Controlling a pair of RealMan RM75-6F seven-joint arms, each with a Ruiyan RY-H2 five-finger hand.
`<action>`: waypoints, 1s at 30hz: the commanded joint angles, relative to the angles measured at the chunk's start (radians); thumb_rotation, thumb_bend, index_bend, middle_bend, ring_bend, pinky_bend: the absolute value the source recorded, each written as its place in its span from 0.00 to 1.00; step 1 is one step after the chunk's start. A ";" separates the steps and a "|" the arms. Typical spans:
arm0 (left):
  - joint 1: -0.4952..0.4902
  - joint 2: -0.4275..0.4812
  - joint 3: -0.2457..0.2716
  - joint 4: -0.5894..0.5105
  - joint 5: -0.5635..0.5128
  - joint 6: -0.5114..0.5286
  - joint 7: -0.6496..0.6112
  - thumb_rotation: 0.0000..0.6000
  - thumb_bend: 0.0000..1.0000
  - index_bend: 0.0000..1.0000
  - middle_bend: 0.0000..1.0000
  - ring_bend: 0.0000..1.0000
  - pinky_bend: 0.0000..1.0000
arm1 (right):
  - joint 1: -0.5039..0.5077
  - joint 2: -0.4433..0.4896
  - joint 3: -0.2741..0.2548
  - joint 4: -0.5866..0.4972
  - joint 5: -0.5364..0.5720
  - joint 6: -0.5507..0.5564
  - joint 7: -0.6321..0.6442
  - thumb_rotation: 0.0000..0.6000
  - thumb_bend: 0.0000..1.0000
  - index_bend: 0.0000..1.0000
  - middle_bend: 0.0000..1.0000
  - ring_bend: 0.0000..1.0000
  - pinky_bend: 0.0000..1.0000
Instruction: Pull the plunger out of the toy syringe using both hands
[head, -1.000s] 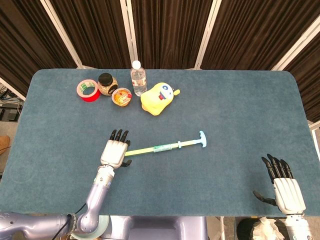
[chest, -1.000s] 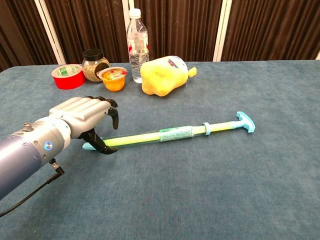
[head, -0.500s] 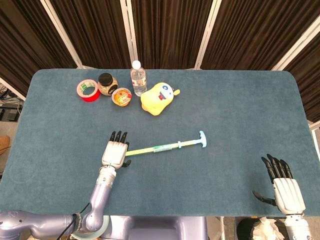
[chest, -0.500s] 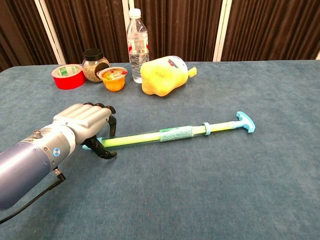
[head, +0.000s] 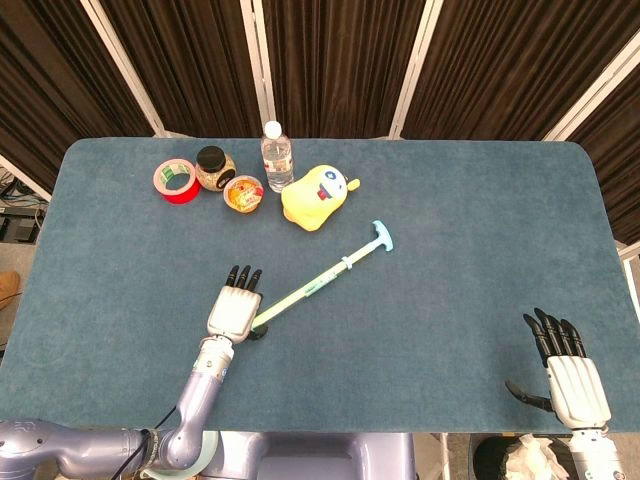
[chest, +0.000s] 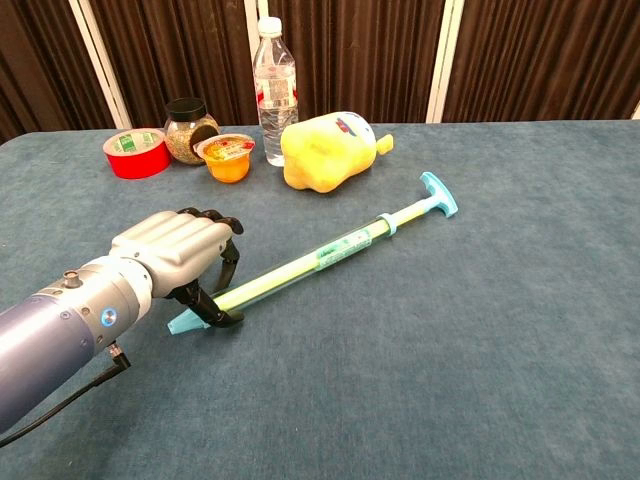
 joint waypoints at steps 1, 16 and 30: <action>-0.004 0.037 0.044 -0.030 0.060 -0.026 -0.023 1.00 0.34 0.60 0.07 0.00 0.06 | 0.000 0.000 0.001 0.000 0.000 0.001 -0.001 1.00 0.20 0.05 0.00 0.00 0.00; -0.034 0.151 0.132 -0.152 0.277 -0.125 -0.167 1.00 0.34 0.61 0.08 0.00 0.06 | 0.000 -0.002 0.003 0.001 0.004 -0.001 -0.006 1.00 0.20 0.05 0.00 0.00 0.00; -0.052 0.261 0.141 -0.177 0.409 -0.167 -0.321 1.00 0.34 0.61 0.09 0.00 0.06 | 0.016 -0.017 0.004 -0.014 -0.006 -0.020 -0.037 1.00 0.20 0.28 0.04 0.00 0.00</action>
